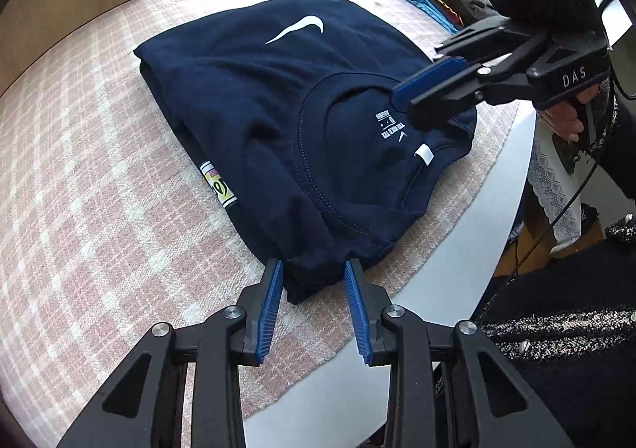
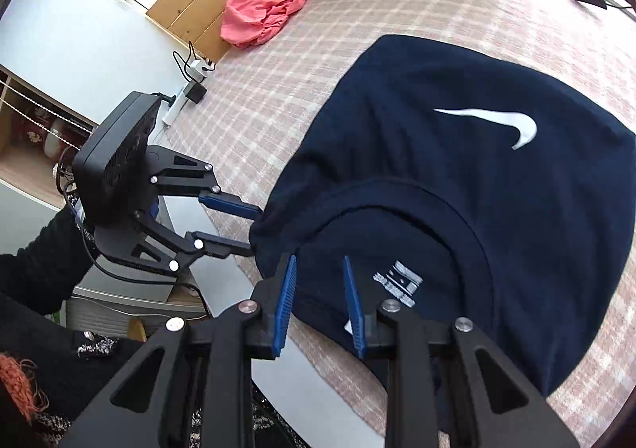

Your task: Fold clothes

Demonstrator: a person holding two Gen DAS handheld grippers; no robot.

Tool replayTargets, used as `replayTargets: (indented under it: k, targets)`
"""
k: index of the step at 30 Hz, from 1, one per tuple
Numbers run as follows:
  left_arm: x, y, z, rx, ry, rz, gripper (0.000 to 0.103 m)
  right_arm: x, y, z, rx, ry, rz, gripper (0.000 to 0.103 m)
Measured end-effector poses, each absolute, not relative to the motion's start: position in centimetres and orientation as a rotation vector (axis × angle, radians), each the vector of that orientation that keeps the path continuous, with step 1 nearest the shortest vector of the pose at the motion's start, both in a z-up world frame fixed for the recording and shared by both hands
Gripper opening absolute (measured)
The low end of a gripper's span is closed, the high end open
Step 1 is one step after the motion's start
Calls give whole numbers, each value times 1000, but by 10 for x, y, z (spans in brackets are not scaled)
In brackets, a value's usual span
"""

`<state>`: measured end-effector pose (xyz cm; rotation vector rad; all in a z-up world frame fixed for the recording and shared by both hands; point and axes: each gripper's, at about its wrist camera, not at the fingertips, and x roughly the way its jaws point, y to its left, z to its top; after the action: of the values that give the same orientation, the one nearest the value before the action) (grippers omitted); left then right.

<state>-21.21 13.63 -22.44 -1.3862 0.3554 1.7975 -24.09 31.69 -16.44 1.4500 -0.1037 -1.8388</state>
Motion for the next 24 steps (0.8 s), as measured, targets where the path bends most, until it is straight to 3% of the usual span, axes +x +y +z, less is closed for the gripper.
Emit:
replayTargets:
  k: [7, 10, 12, 24]
  targets:
    - [-207, 131, -229, -1343, 316, 1798, 30, -311, 237, -176, 1549, 13, -1781, 25]
    - [-206, 127, -230, -1333, 294, 1805, 20, -323, 223, -193, 1623, 70, -1782, 25]
    - [-204, 125, -229, -1323, 287, 1811, 12, -325, 220, -201, 1649, 56, -1775, 25]
    - [-184, 108, -226, -1359, 248, 1760, 7, -326, 230, -200, 1675, 15, -1779, 25]
